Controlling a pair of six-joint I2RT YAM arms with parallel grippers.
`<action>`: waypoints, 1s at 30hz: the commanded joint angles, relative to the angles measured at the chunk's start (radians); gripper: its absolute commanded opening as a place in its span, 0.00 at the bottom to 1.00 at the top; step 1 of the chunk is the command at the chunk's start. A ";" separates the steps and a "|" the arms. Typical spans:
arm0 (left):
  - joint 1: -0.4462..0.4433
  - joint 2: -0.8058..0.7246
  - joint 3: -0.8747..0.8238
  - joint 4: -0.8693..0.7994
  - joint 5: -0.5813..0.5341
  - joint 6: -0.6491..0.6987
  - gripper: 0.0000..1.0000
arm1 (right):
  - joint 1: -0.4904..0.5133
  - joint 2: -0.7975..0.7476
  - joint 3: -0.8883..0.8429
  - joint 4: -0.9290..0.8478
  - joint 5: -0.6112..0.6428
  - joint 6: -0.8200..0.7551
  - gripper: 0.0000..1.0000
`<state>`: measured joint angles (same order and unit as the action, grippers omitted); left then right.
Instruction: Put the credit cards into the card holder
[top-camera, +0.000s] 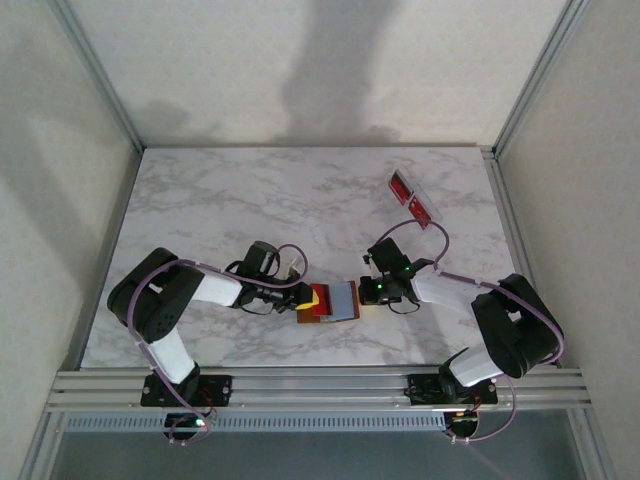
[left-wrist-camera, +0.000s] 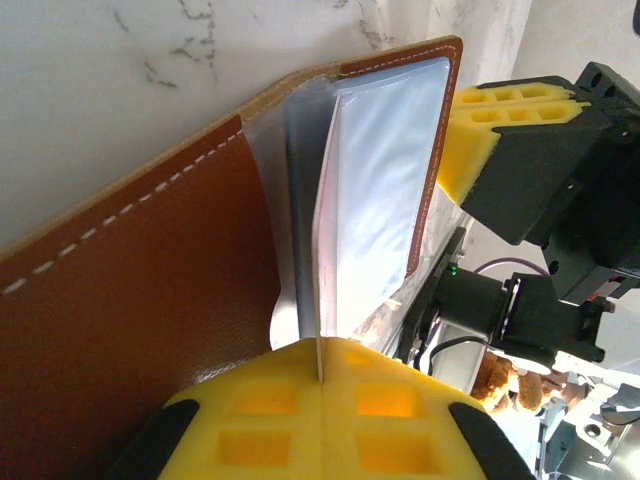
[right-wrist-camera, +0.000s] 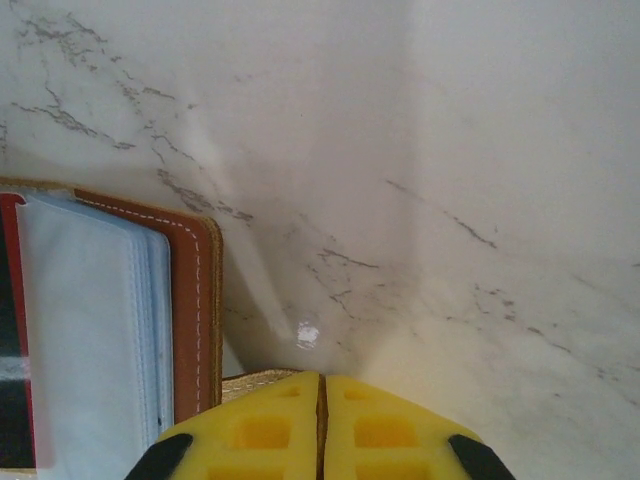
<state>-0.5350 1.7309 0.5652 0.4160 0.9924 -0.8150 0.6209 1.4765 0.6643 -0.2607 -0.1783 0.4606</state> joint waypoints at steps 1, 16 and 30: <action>-0.008 0.000 -0.028 -0.032 0.002 0.028 0.00 | 0.011 0.004 -0.020 0.004 0.025 0.021 0.00; -0.017 0.014 -0.043 0.046 0.020 -0.021 0.00 | 0.013 0.013 -0.020 0.028 -0.009 0.035 0.00; -0.065 0.059 -0.009 0.121 -0.006 -0.081 0.00 | 0.044 -0.029 -0.057 0.053 -0.060 0.092 0.00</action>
<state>-0.5808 1.7584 0.5365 0.5148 1.0065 -0.8749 0.6369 1.4624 0.6327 -0.2123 -0.2089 0.5217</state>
